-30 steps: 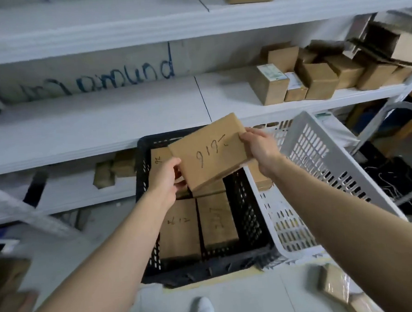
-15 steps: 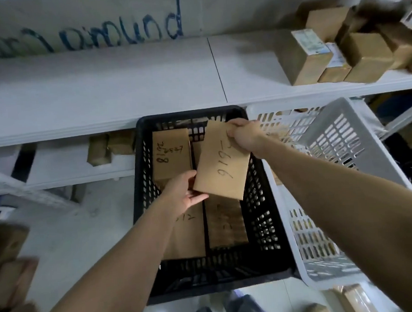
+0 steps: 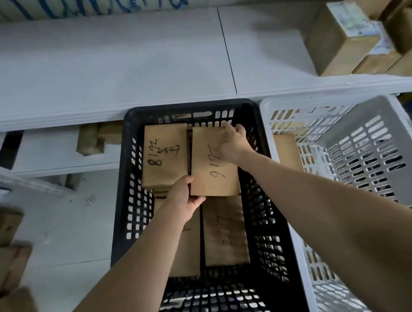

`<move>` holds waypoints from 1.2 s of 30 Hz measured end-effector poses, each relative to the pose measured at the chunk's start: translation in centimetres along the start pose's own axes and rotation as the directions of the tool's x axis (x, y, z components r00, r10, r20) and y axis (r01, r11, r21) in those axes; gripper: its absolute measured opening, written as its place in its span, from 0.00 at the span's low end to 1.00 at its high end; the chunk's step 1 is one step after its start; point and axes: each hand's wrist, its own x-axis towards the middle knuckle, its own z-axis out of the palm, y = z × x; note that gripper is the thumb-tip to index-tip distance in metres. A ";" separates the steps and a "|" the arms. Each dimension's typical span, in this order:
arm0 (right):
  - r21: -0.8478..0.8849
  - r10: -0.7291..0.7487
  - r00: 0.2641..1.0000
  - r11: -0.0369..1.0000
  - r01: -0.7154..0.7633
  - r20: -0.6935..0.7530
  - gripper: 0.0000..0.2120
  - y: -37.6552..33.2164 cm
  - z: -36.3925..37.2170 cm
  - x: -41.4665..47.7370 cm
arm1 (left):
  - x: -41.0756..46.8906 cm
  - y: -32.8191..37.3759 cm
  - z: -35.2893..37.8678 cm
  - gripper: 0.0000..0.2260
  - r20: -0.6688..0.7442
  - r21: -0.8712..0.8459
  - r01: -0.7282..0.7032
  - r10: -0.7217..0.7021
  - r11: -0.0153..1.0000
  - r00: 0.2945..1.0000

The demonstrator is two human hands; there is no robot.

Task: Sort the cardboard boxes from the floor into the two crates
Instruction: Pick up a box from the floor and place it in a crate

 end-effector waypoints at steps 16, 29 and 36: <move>0.243 0.059 0.996 0.969 -0.040 -0.071 0.26 0.5 -1.4 -1.0 | -0.9 1.0 1.1 0.24 0.056 0.115 0.051 -0.057 0.992 0.997; 0.409 -0.096 0.828 0.834 0.370 -0.552 0.14 -4.7 -7.4 -16.8 | -14.7 5.5 7.7 0.09 0.629 0.371 -0.671 0.358 0.642 0.690; 0.391 0.112 0.554 0.821 0.415 -0.825 0.12 0.4 -12.2 -30.0 | -23.4 -4.7 11.5 0.11 0.921 0.316 -0.770 0.016 0.554 0.389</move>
